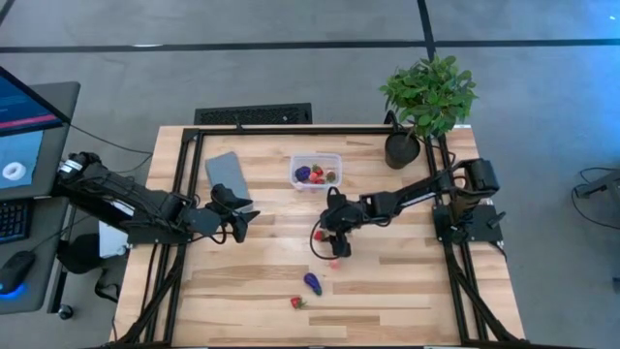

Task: Pick and placing Produce into tupperware
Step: Put the strawberry into the transparent bin

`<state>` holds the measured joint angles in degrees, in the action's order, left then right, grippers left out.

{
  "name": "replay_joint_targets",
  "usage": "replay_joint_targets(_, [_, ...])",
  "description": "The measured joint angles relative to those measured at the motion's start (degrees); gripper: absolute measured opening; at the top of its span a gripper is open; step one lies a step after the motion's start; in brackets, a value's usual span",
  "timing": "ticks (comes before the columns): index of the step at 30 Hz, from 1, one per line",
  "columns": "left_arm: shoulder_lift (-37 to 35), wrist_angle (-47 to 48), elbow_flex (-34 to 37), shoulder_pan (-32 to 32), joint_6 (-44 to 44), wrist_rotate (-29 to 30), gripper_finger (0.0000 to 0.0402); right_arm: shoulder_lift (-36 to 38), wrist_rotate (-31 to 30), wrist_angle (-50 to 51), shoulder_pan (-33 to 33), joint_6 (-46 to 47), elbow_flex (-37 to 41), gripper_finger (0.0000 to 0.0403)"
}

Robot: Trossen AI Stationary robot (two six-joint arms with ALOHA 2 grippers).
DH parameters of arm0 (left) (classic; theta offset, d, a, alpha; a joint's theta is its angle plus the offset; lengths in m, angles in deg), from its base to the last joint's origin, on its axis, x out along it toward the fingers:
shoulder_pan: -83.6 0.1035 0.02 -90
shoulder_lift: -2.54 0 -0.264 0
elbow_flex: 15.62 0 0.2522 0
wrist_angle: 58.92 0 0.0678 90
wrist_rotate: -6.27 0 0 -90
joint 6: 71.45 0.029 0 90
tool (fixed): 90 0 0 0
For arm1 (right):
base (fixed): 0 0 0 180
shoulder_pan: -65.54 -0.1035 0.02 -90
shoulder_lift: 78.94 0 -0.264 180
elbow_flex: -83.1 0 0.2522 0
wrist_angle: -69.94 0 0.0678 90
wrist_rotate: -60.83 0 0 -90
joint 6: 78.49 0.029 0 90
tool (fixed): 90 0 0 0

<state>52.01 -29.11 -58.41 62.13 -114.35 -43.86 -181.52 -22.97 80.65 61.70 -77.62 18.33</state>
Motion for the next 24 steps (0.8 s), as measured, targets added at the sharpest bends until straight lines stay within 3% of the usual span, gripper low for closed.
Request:
replay_joint_targets(9, [0.0, 0.0, 0.0, 0.0, 0.0, 0.2, 0.0205, 0.0, 3.0, 0.0, 0.6, -0.9, 0.0, 0.0240])
replay_joint_targets(24, [0.0, 0.0, 0.0, 0.0, -0.9, 0.3, 0.0205, 0.0, 3.0, -0.6, 1.7, -0.9, 0.0, 0.0240])
